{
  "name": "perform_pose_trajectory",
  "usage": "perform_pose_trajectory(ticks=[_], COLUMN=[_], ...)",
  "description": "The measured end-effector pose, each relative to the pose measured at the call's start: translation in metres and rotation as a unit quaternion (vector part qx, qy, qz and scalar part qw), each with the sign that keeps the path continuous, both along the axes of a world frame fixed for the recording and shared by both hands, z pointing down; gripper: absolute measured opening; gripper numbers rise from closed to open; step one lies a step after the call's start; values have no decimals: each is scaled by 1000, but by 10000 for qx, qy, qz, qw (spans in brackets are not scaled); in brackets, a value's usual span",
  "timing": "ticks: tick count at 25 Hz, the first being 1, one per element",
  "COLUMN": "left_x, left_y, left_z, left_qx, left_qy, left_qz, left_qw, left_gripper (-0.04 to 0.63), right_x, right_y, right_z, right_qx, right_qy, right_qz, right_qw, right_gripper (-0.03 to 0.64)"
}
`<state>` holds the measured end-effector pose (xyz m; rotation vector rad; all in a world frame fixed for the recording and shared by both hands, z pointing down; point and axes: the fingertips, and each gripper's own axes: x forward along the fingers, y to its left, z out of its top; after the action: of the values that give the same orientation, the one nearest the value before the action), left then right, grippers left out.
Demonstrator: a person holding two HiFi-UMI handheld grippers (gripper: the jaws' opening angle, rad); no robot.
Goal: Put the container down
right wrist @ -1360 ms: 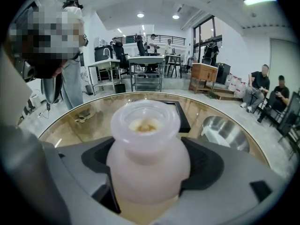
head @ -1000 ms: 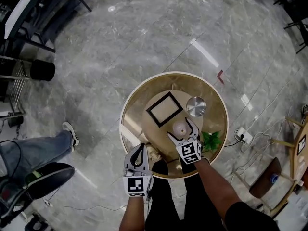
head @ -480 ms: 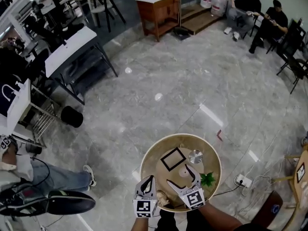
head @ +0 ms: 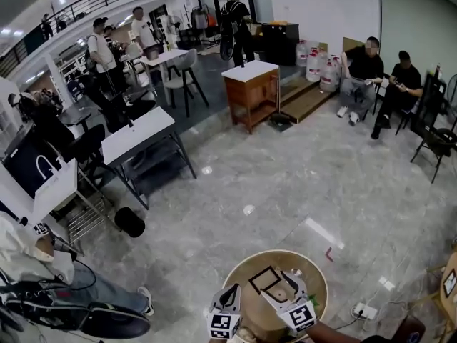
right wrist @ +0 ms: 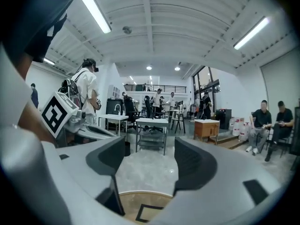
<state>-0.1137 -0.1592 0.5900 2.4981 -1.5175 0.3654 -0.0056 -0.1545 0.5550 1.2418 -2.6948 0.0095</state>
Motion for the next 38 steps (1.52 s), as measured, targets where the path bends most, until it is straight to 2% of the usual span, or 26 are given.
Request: perform_pose_trajectory(ticks=[3,8,11,15,19,28,33,38], left_x=[6,1,1,2,6,28,70,25], left_y=[7,9,7,13,17,28,52,28], left_z=[-11,-34,-36,-46,-57,-54,-60,-64], left_qx=[139,202,390,562,635,613,732,691], left_qy=[52,131,143,134,156,184,143,196], left_qz=[-19,-86,-118,-172,-169,-147,-224,-147], left_qw=[9999,9997,9991,9982,9977,9978,9970,9973], left_gripper=[-6,-6,-6,-6,-6,-6,-6,-6], right_x=[14,14,15,20,26,58,104,58], right_y=[3,0,-2,5,6,10,33,8], right_z=[-19,-54,-67,-84,-93,-93,-93,-100], right_qx=[221,396,595,833,977,936,973,961], right_qy=[33,14,-50,-193,-269,-196,-227,-25], right_qz=[45,67,45,127,81,212,219,293], right_qw=[9997,9992,9982,9963,9948,9952,9948,9949], right_gripper=[283,153,67,0,0,0,0,0])
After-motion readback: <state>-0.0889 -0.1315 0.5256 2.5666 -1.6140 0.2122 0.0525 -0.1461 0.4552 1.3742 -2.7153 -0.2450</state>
